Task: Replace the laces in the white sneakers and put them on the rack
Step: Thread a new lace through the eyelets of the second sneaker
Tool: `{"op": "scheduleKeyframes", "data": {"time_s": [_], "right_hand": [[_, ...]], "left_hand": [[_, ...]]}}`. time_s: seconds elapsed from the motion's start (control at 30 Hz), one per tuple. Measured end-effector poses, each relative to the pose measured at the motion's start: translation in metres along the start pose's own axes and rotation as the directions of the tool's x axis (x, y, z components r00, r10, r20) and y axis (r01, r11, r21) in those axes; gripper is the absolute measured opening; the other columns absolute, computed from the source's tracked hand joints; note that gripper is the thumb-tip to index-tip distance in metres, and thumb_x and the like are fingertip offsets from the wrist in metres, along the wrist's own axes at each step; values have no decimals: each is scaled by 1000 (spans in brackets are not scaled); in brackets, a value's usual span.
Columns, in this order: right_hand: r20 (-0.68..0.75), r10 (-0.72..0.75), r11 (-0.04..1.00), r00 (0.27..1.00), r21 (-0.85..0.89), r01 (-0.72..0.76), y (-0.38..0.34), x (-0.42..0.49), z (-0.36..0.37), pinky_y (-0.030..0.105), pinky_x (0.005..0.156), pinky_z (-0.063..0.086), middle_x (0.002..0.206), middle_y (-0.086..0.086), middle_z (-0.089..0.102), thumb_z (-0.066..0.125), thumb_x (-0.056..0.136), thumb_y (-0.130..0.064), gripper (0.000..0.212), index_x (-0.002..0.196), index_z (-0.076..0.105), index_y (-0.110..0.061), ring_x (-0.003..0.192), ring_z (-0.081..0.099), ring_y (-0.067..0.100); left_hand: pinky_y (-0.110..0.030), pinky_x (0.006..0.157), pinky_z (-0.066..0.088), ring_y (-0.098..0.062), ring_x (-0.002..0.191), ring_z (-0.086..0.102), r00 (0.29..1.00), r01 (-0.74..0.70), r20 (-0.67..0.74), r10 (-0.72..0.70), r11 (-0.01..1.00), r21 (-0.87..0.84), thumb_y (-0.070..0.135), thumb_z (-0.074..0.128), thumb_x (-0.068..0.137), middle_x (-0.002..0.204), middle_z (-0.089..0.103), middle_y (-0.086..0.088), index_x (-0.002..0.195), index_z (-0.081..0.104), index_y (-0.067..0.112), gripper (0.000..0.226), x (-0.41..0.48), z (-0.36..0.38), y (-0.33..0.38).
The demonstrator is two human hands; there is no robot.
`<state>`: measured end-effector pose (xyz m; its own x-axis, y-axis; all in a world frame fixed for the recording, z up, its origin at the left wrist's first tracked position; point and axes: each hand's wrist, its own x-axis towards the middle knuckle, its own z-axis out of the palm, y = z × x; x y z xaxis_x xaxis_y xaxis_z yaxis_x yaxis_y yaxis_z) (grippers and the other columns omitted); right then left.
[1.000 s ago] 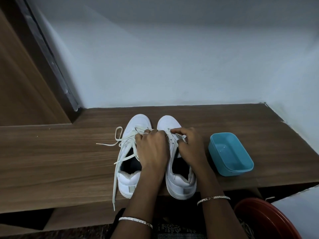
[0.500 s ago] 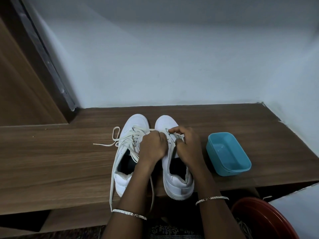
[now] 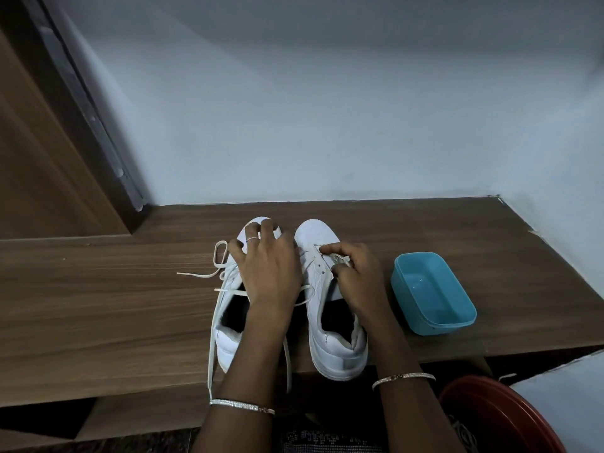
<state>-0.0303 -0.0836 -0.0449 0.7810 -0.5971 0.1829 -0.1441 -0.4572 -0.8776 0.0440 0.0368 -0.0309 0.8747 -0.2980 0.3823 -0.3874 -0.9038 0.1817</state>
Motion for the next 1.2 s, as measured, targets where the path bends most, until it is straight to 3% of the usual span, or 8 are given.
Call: {"op": "scheduleKeyframes", "data": {"time_s": [0.17, 0.3, 0.5, 0.83, 0.9, 1.0, 1.13, 1.2], "right_hand": [[-50, 16, 996, 999, 86, -11, -7, -1, -2, 24, 79, 48, 100, -8, 62, 63, 81, -8, 32, 84, 75, -38, 85, 60, 2], [-46, -47, 978, 998, 201, 55, -20, -1, -1, 39, 87, 52, 93, -12, 62, 64, 81, -44, 16, 83, 75, -33, 96, 63, 11], [115, -295, 912, 949, 329, 243, -35, -3, 0, 12, 84, 44, 92, -13, 72, 69, 89, -16, 7, 89, 75, -12, 95, 65, -2], [243, -92, 815, 966, 575, -67, -43, -5, -3, 30, 76, 53, 88, 14, 72, 60, 94, -5, 16, 83, 72, -4, 84, 67, 21], [251, -12, 684, 968, 708, -175, -48, -4, -8, 26, 69, 53, 90, 15, 74, 55, 92, -4, 21, 80, 71, -7, 82, 69, 22], [238, 91, 364, 967, 896, -254, -43, -1, -18, 26, 62, 55, 82, 16, 72, 60, 86, -13, 15, 94, 62, 0, 77, 70, 23], [202, 212, 318, 956, 911, -263, -29, 6, -28, 24, 64, 48, 86, 5, 72, 57, 94, -21, 11, 91, 67, -15, 79, 67, 14], [181, 280, 281, 943, 924, -261, -24, 8, -31, 26, 68, 45, 92, 4, 75, 58, 95, -21, 8, 91, 65, -18, 81, 69, 13]], "left_hand": [[-42, 95, 24, -15, 92, 57, 995, 81, 85, -50, 904, -420, 57, 53, 90, 72, 61, 8, 71, 60, 26, 37, 9, -19, 3], [-45, 84, 48, -7, 61, 62, 978, 169, 206, 30, 461, -871, 69, 43, 91, 57, 65, 9, 62, 69, 28, 56, 10, -37, 5], [-43, 98, 50, -14, 103, 68, 929, 262, 307, 205, 218, -940, 59, 51, 93, 101, 73, 0, 95, 79, 26, 43, 16, -43, -1], [-43, 102, 48, -20, 109, 67, 915, 339, 354, 194, 107, -935, 29, 67, 92, 104, 75, -8, 99, 79, 17, 18, 14, -37, -6], [-39, 95, 52, -18, 102, 70, 927, 328, 348, 141, 147, -933, 32, 61, 96, 97, 76, -3, 97, 78, 16, 24, 13, -37, -5], [-26, 83, 51, -5, 88, 69, 946, 210, 294, 140, 426, -880, 46, 50, 99, 85, 75, 10, 94, 78, 22, 37, 14, -33, -11], [-34, 72, 43, -4, 59, 57, 896, -14, 323, 304, 747, -665, 70, 49, 88, 64, 66, 3, 77, 73, 30, 48, 14, -34, -16], [-34, 70, 41, -4, 55, 54, 869, -57, 339, 360, 755, -653, 65, 56, 86, 61, 64, 4, 78, 75, 33, 38, 17, -37, -21]]}}
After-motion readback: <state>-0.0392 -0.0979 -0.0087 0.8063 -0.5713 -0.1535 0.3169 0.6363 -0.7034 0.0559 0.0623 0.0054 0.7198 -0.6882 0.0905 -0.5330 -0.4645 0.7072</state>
